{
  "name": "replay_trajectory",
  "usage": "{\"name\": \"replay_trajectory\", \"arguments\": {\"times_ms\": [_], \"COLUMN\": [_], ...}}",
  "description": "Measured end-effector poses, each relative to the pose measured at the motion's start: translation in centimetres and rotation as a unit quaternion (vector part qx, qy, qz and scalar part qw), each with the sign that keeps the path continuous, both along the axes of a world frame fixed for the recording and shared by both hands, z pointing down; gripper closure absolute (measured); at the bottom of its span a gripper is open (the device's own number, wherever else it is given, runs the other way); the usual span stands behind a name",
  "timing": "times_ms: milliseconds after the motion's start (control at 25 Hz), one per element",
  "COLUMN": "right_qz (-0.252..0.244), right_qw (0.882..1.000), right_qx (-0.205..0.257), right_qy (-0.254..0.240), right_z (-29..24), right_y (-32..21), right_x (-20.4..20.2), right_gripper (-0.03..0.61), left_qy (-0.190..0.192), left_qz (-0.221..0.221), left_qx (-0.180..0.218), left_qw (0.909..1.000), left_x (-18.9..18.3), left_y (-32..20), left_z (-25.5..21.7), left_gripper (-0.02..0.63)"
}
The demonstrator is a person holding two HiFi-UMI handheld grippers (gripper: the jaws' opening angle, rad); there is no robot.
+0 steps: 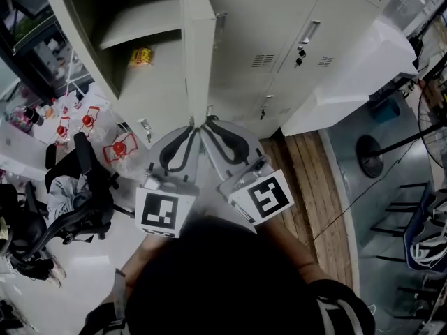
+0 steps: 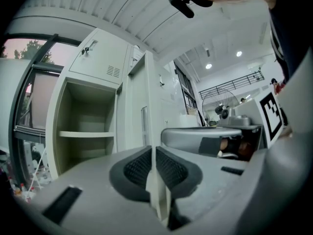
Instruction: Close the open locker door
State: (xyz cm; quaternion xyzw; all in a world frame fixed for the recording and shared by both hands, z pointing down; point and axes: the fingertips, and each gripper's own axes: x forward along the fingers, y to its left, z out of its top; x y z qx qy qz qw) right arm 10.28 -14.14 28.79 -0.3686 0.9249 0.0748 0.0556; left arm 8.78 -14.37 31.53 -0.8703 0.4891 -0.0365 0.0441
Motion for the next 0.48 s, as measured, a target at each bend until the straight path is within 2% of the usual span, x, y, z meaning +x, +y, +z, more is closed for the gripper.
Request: {"name": "replay_trajectory", "arguments": {"times_ms": [480], "right_qz": [-0.039], "right_qw": [0.999], "right_qx": [-0.001], "right_qy": [0.003], "right_z": [-0.1], "right_y": [0.2], "right_x": [-1.2], "right_gripper": [0.529], "left_qy": [0.000], "left_qz": [-0.009], "left_qx": [-0.005], "left_qw": [0.9999], "left_x": [-0.9], "left_y": [-0.2], "left_z": [0.1], "left_gripper": [0.597]}}
